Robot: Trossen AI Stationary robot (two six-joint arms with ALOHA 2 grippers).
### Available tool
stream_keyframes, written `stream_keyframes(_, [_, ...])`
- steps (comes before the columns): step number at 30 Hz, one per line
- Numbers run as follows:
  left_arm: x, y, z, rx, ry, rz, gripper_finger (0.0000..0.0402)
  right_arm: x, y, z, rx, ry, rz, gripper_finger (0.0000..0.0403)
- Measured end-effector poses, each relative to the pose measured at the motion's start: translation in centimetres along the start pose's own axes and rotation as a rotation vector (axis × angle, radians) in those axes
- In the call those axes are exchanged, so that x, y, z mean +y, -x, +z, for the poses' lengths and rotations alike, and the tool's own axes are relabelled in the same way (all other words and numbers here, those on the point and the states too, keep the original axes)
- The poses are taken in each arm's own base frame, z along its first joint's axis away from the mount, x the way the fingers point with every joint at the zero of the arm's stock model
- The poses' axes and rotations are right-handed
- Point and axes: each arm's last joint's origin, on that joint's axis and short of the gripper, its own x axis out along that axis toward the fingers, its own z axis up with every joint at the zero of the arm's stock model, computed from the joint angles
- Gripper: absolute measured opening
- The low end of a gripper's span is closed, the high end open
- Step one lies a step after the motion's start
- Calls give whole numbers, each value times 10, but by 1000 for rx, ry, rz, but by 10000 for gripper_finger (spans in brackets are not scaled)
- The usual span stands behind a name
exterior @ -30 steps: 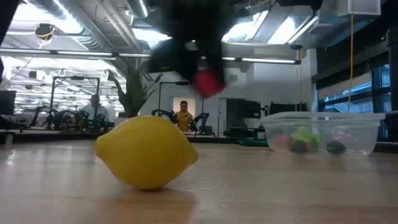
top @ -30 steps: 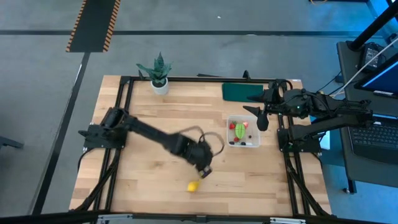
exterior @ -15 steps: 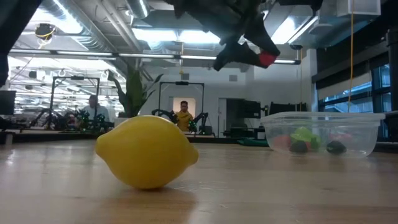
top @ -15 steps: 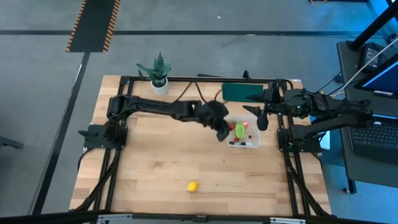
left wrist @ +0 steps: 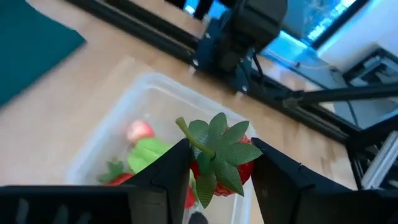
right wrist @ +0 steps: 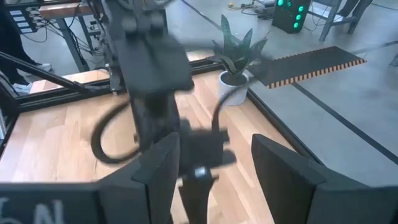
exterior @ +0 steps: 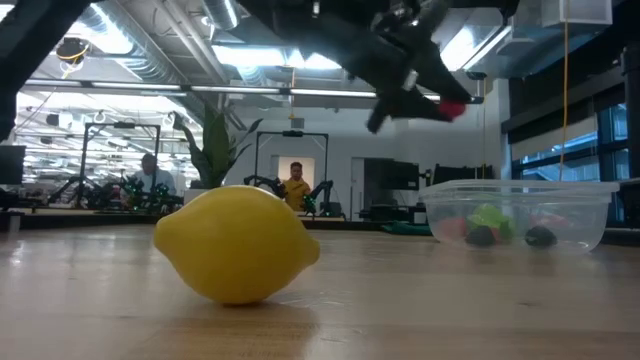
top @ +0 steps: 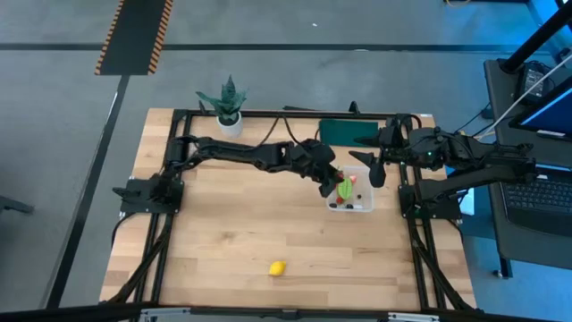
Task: Pick and placing Produce into tupperware
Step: Put the red strawberry into the transparent container
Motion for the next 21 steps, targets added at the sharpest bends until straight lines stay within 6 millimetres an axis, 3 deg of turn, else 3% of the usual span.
stream_keyframes(9, [18,-42,-36,71,57,-46,149,0,0,0,0,-24,0,204])
stream_keyframes(14, [24,-51,-46,96,61,-37,150,0,0,0,0,-27,0,204])
stream_keyframes(21, [24,-52,-46,88,61,-41,151,0,0,0,0,-26,0,204])
